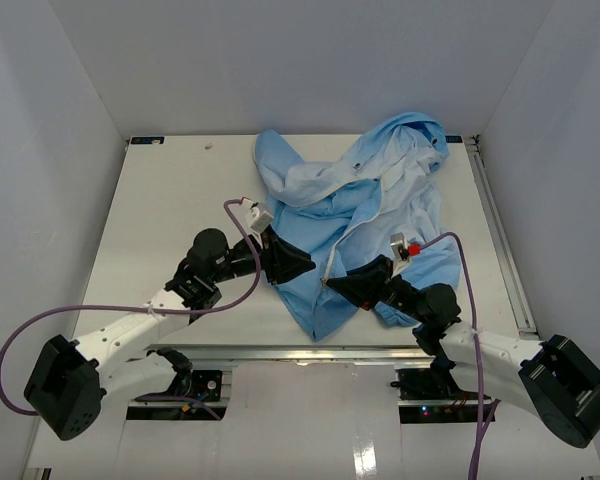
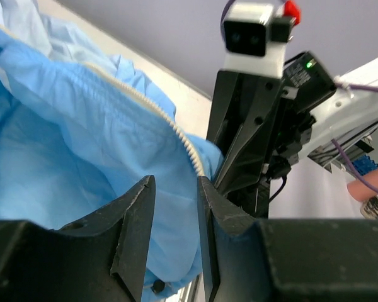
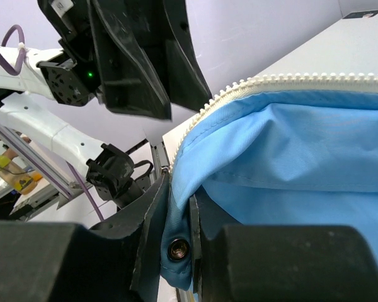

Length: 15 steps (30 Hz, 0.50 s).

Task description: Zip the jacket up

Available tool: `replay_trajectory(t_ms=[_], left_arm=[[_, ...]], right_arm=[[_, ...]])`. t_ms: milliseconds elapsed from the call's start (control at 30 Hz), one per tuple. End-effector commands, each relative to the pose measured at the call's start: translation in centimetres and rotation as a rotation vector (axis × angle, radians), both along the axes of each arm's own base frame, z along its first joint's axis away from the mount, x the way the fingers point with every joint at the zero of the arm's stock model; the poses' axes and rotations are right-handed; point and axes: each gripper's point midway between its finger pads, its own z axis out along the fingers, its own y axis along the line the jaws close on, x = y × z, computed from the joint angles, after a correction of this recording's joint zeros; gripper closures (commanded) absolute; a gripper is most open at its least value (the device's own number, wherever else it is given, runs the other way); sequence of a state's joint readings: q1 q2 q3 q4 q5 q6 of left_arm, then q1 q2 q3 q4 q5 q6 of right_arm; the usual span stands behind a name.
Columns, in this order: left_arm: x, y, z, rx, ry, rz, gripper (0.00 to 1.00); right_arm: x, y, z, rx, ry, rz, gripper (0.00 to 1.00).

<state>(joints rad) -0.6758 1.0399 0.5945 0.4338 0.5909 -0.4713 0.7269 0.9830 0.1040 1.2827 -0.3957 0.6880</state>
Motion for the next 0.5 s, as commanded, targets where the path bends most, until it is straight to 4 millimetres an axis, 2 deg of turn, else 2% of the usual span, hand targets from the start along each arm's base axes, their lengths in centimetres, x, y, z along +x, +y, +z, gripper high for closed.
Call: replay_trajectory(t_ms=[0,200,467], left_arm=[[-1.1,-0.9,-1.6,-0.001,0.072,-0.100,0.57],[-1.0,-2.4,-1.8,-0.008,0.125,-0.189,0.57],[-1.6,-2.6,-1.2,-0.033,0.138,-0.228,0.57]], right_arm=[[-0.3,0.2,1.7,0.039,-0.069,0.019,0.92],[-0.3,0.6,1.2,0.021,-0.065,0.040,0.92],[-0.3,0.9,0.6,0.003,-0.053,0.050,0.92]])
